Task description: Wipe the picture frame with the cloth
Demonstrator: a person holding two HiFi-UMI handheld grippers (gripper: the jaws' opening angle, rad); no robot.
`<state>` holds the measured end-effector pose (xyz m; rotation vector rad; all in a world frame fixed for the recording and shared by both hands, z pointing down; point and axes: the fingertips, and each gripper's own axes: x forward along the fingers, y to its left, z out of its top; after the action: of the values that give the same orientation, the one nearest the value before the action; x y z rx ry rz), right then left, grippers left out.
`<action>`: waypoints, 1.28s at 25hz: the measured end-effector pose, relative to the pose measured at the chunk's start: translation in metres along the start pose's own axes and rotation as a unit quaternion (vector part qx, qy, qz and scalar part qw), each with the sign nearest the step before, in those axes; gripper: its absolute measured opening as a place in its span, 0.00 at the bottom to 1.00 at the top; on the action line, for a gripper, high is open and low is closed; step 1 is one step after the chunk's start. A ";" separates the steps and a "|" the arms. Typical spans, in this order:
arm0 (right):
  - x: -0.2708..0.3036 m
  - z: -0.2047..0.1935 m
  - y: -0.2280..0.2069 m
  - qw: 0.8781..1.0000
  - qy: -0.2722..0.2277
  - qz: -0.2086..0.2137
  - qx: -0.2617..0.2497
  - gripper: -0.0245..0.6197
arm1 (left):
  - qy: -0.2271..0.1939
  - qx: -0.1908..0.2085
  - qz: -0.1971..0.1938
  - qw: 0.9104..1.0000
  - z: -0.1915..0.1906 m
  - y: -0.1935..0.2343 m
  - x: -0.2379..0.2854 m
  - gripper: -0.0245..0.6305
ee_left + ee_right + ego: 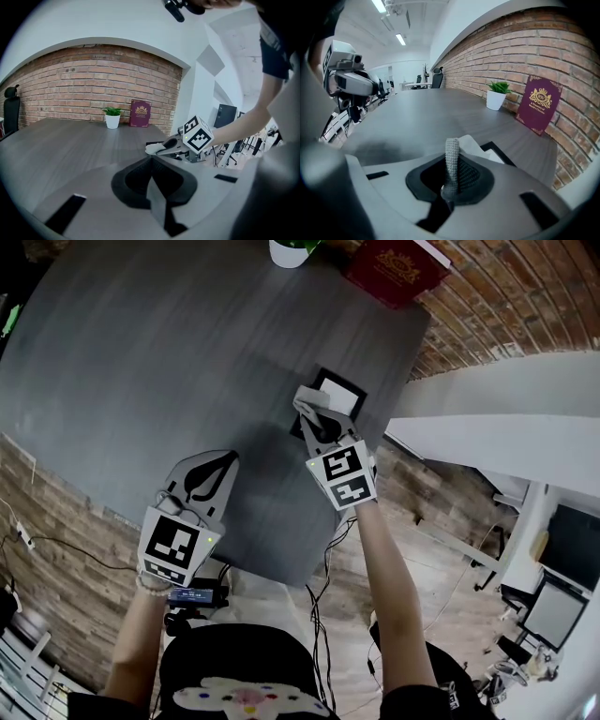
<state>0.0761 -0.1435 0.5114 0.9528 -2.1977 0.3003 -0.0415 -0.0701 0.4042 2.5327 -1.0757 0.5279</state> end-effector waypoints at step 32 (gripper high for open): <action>0.001 -0.001 -0.001 1.000 -0.008 0.002 -0.008 0.08 | 0.010 0.000 -0.001 1.000 -0.006 -0.001 0.007 0.05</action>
<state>0.0768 -0.1439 0.5126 0.9461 -2.2137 0.2758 -0.0375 -0.0705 0.4126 2.5224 -1.0662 0.5507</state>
